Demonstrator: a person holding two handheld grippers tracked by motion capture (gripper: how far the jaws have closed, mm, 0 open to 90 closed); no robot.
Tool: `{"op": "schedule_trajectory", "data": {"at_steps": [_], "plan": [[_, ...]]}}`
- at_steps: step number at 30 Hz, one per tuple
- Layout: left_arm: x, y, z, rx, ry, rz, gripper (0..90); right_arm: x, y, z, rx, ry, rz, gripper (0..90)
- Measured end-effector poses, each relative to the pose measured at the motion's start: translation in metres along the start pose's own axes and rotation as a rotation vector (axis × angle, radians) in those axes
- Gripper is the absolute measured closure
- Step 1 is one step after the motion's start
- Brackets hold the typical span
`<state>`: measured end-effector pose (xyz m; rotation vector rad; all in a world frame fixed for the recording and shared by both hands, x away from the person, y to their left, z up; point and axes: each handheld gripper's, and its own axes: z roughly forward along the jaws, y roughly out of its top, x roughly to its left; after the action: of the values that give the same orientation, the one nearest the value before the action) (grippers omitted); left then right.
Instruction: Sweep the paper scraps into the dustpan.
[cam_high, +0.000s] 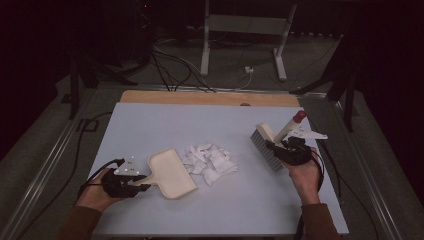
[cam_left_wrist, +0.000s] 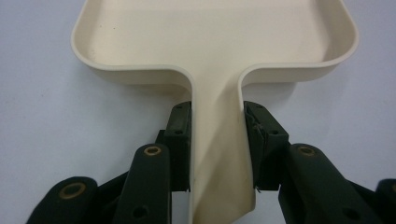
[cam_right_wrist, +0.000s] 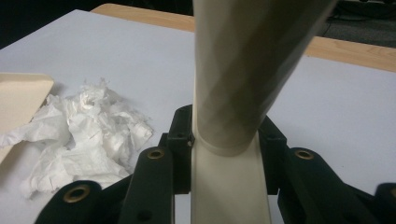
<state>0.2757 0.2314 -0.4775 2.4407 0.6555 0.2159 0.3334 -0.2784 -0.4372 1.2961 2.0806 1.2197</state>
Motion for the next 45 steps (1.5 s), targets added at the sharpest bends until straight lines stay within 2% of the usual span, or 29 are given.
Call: {"op": "schedule_trajectory", "data": {"at_steps": [11, 21, 29, 36, 45], "plan": [[-0.002, 0.001, 0.006, 0.045, -0.016, 0.021, 66.8, 0.004, 0.0, 0.004, 0.009, -0.004, 0.002, 66.8], [0.0, -0.009, -0.003, 0.058, -0.011, 0.004, 66.7, 0.007, 0.0, 0.008, 0.017, -0.006, -0.002, 66.8], [0.004, 0.0, 0.008, 0.062, -0.011, 0.007, 66.7, 0.013, 0.001, 0.017, 0.038, -0.004, 0.0, 66.8], [0.004, 0.005, 0.011, 0.067, -0.014, 0.012, 66.6, 0.029, 0.001, 0.037, 0.083, 0.0, 0.008, 66.8], [0.005, 0.006, 0.013, 0.069, -0.017, 0.015, 66.6, 0.054, 0.006, 0.066, 0.144, -0.019, 0.013, 66.8]]}}
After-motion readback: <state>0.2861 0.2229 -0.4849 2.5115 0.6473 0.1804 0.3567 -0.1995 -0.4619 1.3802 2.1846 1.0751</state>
